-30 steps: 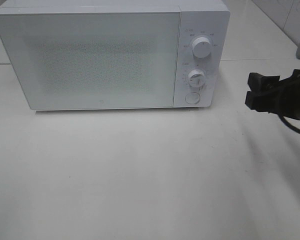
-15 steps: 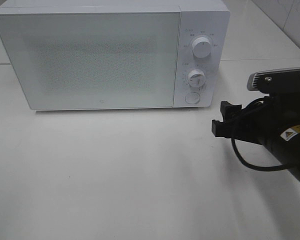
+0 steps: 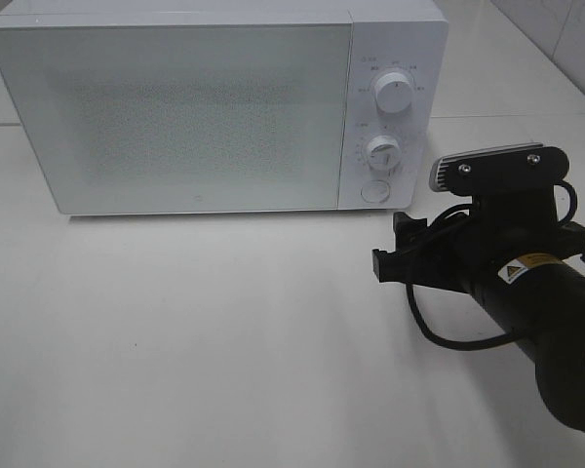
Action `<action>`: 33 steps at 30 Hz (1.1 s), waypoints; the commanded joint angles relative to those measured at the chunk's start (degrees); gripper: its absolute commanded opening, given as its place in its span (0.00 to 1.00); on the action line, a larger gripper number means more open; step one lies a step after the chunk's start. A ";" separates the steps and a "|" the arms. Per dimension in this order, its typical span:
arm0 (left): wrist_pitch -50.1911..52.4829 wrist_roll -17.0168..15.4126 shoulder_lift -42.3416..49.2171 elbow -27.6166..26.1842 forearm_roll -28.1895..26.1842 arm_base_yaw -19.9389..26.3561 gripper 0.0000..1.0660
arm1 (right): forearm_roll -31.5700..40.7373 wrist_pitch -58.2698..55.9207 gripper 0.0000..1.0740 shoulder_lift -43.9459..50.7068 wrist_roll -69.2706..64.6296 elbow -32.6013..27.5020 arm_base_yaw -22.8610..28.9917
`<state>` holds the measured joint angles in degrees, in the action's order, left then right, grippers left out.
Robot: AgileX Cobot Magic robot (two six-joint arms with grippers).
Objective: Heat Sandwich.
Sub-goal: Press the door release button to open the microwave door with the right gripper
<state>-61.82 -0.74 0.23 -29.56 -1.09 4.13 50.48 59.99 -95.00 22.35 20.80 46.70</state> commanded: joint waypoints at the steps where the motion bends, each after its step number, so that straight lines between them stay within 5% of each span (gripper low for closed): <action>1: 0.52 0.00 1.03 0.06 -0.29 0.06 0.94 | -0.17 0.06 0.70 0.11 -0.97 0.40 0.29; 22: 0.52 0.00 1.03 0.06 -0.29 0.06 0.94 | -0.46 0.06 0.69 0.11 -56.95 0.40 0.29; 33: 0.52 0.00 1.03 0.06 -0.29 0.06 0.94 | -0.46 -0.23 0.48 0.11 -86.34 0.40 0.29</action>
<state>-61.82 -0.74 0.23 -29.56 -1.09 4.13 50.71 59.99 -95.00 -60.45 20.80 46.81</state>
